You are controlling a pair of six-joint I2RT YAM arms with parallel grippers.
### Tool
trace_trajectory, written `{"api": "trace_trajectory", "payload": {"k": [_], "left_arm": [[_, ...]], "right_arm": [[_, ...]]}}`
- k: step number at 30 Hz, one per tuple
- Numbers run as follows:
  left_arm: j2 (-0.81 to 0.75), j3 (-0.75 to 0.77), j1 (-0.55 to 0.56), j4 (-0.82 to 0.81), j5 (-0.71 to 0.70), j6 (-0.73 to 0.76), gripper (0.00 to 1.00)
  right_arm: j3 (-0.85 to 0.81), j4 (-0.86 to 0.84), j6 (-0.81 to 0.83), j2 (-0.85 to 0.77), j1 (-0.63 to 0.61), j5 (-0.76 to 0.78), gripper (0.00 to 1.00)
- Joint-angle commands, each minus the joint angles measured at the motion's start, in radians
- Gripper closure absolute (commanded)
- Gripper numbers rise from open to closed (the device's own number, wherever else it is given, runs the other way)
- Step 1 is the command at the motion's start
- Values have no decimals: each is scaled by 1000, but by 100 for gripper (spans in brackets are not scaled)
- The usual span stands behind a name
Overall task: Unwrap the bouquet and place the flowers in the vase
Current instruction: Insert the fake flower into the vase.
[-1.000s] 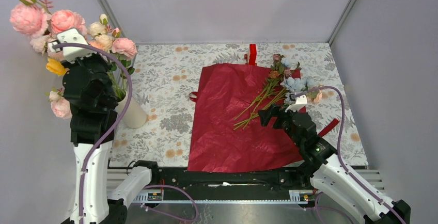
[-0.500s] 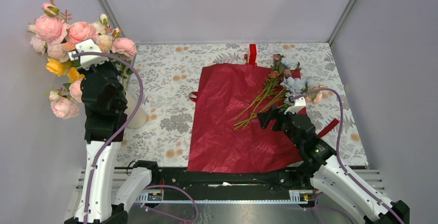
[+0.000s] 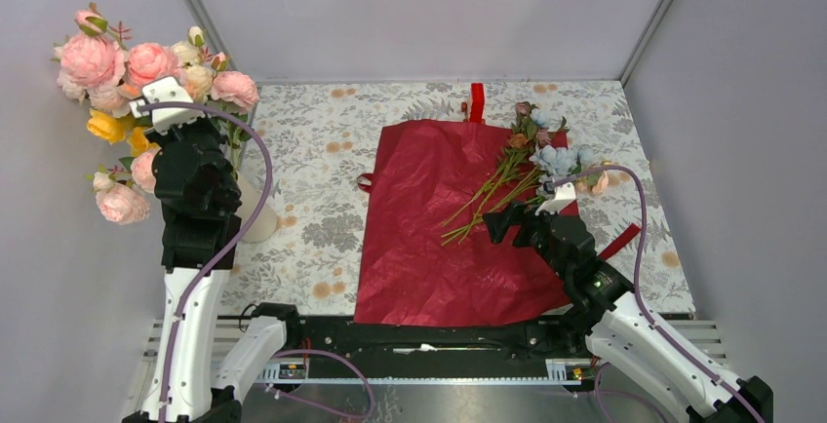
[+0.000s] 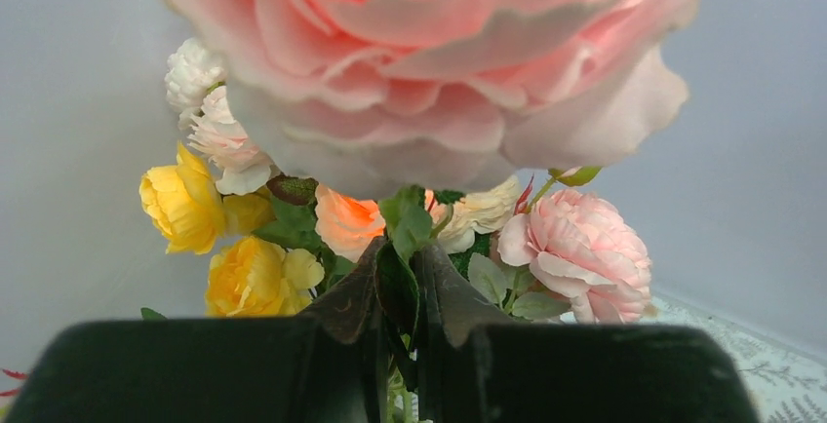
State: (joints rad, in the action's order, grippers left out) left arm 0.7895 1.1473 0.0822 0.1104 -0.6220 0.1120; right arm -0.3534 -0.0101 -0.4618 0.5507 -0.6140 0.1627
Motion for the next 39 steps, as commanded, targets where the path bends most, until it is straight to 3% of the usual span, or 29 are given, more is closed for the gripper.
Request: {"api": "trace_trajectory", "payload": {"k": [1,18,30,39], "left_arm": [[56,77,-6,46,-37,63,100],[59,158,-6,21,-25,91,100],[-16,-105,-7,-26,9,-10,100],[-49,-220,-8,-19,-4,1,100]], "right_arm": [[9,-41,-11,10,6,-22,0],[24,-64,-18,36,6,-42,0],[44,-74,-23,20,6,-44,0],[52,-74,-24,4,5,-48,0]]}}
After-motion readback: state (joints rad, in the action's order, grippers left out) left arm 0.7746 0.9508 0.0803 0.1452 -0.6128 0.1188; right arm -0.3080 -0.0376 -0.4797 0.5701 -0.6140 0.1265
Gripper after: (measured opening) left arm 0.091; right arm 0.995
